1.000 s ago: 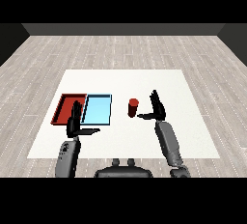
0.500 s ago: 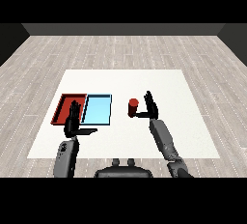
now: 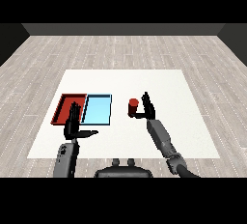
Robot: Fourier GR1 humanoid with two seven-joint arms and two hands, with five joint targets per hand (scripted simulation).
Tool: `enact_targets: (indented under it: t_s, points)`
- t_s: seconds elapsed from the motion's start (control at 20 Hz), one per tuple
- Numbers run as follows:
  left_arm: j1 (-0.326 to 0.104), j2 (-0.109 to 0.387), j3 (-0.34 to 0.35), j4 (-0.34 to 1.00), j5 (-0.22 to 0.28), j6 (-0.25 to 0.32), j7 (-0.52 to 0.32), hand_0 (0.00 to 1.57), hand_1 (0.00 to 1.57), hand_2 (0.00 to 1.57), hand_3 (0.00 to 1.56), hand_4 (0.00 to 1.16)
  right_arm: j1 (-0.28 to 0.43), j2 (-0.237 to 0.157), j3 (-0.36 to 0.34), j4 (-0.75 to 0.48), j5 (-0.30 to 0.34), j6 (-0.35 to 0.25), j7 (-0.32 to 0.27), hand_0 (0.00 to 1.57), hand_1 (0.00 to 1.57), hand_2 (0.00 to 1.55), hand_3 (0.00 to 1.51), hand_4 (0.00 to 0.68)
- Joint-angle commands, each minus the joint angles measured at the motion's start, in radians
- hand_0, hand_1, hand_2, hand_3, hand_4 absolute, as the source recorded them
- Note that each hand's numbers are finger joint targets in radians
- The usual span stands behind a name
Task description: Pick the red can and put it in the red box
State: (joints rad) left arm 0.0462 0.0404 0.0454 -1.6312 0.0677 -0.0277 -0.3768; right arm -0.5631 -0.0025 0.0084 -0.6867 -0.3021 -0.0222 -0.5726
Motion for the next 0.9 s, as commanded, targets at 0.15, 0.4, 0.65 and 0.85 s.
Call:
enact_targets:
  t_s: [0.15, 0.4, 0.65, 0.85]
  points:
    - [0.018, -0.025, -0.024, 0.003, -0.012, 0.002, -0.029, 0.00, 0.00, 0.00, 0.00, 0.00, -0.061, 0.002, 0.017, 0.102, -0.061, -0.019, -0.045, 0.00, 0.00, 0.00, 0.00, 0.000]
    - [-0.019, 0.017, 0.023, 0.022, 0.002, -0.010, -0.013, 0.00, 0.00, 0.00, 0.00, 0.00, -0.152, 0.002, -0.005, 0.293, -0.071, 0.028, -0.118, 0.00, 0.00, 0.00, 0.00, 0.000]
    - [-0.014, 0.021, 0.029, -0.051, 0.039, -0.012, 0.070, 0.00, 0.00, 0.00, 0.00, 0.00, -0.168, -0.009, -0.005, 0.262, -0.090, 0.021, -0.089, 0.00, 0.00, 0.00, 0.00, 0.000]
    - [-0.060, 0.019, 0.035, -0.017, 0.033, 0.001, 0.076, 0.00, 0.00, 0.00, 0.00, 0.00, -0.145, 0.002, 0.036, 0.266, -0.119, 0.022, -0.108, 0.00, 0.00, 0.00, 0.00, 0.000]
